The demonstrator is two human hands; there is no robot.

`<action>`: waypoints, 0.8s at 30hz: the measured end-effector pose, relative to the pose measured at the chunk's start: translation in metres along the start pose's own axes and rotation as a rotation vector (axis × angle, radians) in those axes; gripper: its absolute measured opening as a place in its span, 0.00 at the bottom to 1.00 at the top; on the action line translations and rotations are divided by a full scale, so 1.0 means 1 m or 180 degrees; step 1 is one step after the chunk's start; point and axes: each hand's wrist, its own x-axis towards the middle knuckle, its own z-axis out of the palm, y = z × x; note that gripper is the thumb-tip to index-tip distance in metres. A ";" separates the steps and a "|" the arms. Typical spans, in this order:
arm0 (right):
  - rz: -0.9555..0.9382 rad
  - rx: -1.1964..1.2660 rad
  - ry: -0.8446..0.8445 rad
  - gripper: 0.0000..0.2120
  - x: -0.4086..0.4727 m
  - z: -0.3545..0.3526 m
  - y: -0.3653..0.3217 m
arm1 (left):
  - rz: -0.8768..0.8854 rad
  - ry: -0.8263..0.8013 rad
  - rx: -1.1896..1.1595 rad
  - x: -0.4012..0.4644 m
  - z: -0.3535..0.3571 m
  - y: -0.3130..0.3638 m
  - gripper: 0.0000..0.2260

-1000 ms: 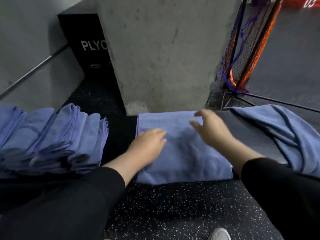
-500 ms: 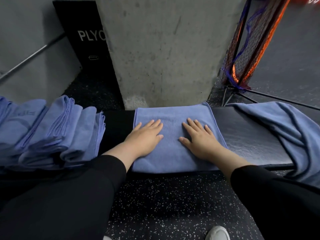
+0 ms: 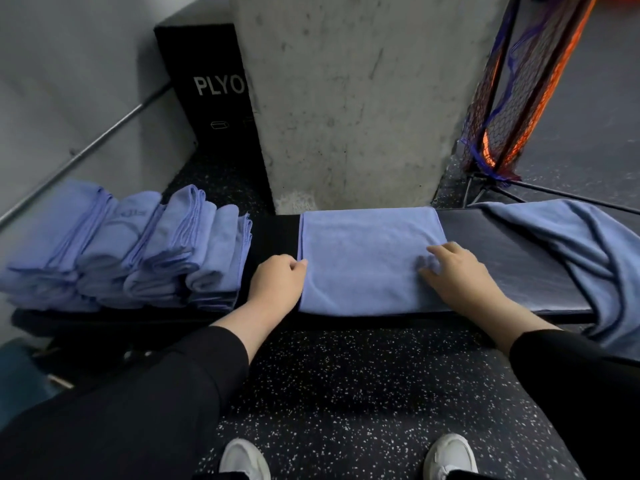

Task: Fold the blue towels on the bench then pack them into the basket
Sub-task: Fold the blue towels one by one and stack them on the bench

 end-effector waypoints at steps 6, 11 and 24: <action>0.0640 0.0354 -0.0145 0.14 -0.025 -0.014 0.031 | -0.0107 -0.0167 -0.0290 -0.033 0.003 -0.002 0.04; 0.0785 0.0766 -0.0198 0.11 -0.031 -0.019 0.038 | -0.0096 -0.0176 -0.0617 -0.048 0.008 -0.003 0.17; 0.0551 0.1789 0.0404 0.15 -0.029 -0.044 0.017 | 0.0071 0.0127 -0.1290 -0.047 0.008 0.000 0.11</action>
